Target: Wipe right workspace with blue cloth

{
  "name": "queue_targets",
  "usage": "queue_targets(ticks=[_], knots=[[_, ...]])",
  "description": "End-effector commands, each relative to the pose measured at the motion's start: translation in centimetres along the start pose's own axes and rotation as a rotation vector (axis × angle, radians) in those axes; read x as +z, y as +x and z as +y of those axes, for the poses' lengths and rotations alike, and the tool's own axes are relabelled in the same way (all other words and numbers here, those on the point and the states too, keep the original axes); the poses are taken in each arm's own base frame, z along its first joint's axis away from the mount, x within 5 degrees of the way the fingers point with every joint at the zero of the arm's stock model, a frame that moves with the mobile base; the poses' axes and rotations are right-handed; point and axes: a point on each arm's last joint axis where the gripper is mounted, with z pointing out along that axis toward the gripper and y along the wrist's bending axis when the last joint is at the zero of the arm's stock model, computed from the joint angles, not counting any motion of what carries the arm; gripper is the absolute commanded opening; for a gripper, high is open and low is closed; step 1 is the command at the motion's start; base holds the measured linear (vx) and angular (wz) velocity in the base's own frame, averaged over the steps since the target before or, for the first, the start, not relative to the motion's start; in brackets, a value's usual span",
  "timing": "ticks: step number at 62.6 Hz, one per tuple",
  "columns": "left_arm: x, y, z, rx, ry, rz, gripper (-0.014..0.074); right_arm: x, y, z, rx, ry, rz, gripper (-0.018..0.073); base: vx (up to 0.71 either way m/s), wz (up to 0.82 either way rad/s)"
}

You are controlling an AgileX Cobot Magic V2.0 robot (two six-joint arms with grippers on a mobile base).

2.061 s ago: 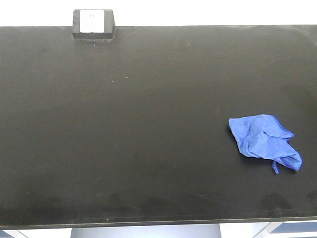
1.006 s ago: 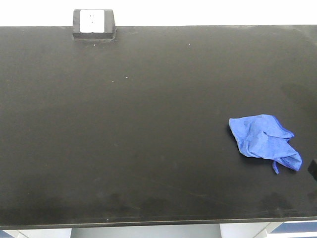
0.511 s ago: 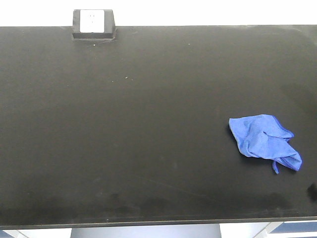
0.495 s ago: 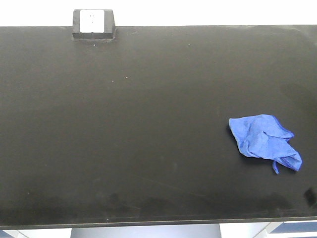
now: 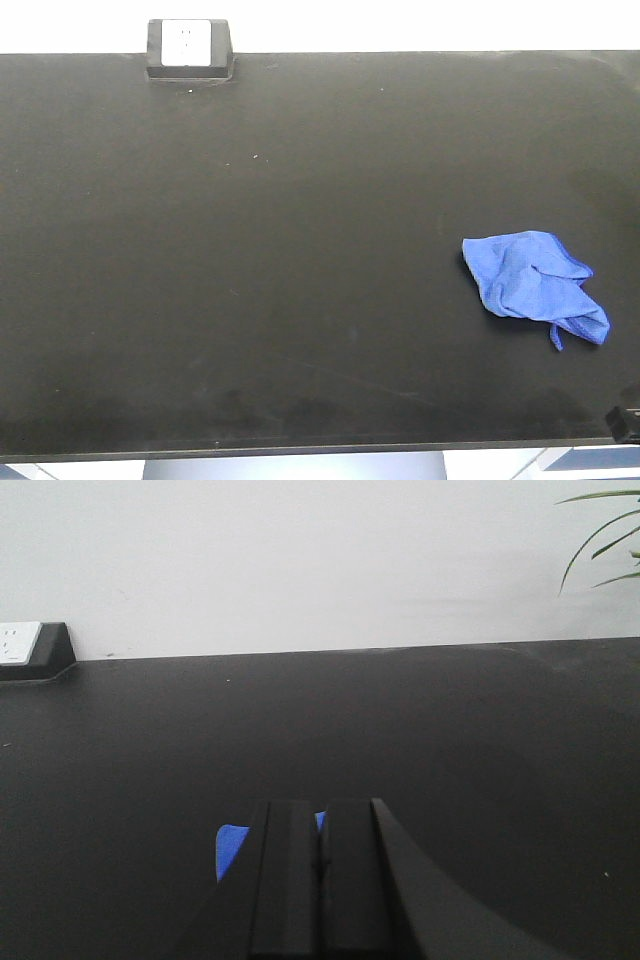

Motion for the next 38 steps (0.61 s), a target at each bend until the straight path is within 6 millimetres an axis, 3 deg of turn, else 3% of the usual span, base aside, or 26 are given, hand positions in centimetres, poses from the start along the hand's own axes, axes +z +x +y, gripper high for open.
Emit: queue_targets(ticks=[1, 38], knots=[[0.14, 0.21, -0.12, -0.006, 0.019, -0.063, -0.0006, 0.03, -0.05, -0.09, -0.017, 0.009, -0.064, -0.0008, 0.00, 0.00], [0.14, 0.21, -0.12, -0.006, 0.019, -0.063, -0.0006, 0.03, -0.04, -0.09, -0.018, 0.009, -0.064, -0.0008, 0.00, 0.00]])
